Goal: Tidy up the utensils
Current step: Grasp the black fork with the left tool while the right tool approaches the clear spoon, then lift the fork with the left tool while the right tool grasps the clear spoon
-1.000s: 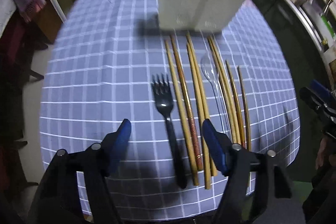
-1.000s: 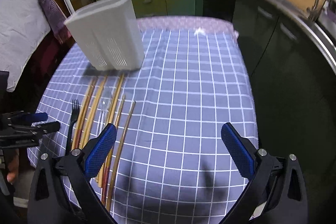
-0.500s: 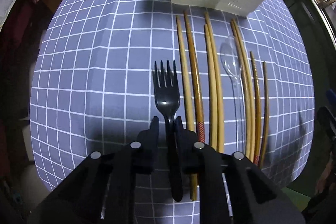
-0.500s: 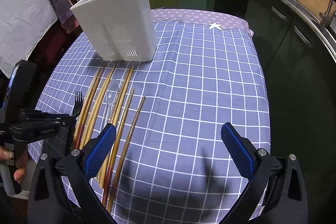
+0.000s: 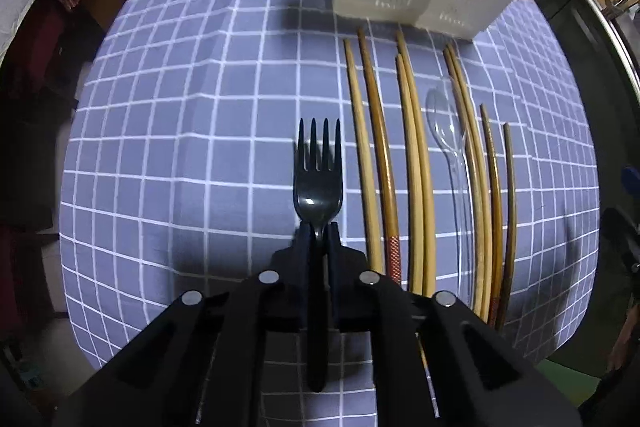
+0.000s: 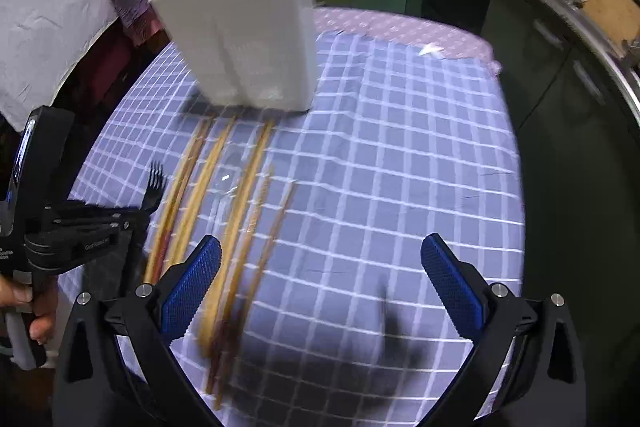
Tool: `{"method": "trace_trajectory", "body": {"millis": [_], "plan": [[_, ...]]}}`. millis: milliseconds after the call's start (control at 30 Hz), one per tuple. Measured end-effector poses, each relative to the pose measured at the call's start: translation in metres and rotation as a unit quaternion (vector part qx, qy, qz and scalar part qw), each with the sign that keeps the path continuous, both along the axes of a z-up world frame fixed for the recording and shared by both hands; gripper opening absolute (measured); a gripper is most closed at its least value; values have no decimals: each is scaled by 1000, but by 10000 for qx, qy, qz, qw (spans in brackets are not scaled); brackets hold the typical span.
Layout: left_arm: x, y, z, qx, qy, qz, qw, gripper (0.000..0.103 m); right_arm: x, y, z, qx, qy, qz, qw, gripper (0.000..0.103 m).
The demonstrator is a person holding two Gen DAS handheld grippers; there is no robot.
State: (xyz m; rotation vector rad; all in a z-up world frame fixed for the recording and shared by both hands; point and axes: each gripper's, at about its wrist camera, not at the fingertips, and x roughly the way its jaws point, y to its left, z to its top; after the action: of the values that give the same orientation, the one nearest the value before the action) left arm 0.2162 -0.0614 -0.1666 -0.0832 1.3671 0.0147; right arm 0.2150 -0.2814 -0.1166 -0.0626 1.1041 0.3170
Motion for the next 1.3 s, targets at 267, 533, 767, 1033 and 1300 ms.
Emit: {"method": "trace_trajectory", "body": {"millis": [267,533,767,1033,1300], "plan": [[-23,30,56,15,-1393,294,9898,9,20,56,-7,344,771,390,9957,68],[-48,49,98,287,-2237,220,9740,9,39,109,-42,143,1501,487,9874,24],[-58,57,99,192,-2276,92,9735,9,47,119,-52,-423,1439,213,9885,18],[-56,59,95,91,-2215,-24,9751,9,51,119,-62,-647,1542,155,9858,18],[-54,61,94,125,-2234,-31,9747,9,50,127,-63,-583,1397,136,9884,10]]}}
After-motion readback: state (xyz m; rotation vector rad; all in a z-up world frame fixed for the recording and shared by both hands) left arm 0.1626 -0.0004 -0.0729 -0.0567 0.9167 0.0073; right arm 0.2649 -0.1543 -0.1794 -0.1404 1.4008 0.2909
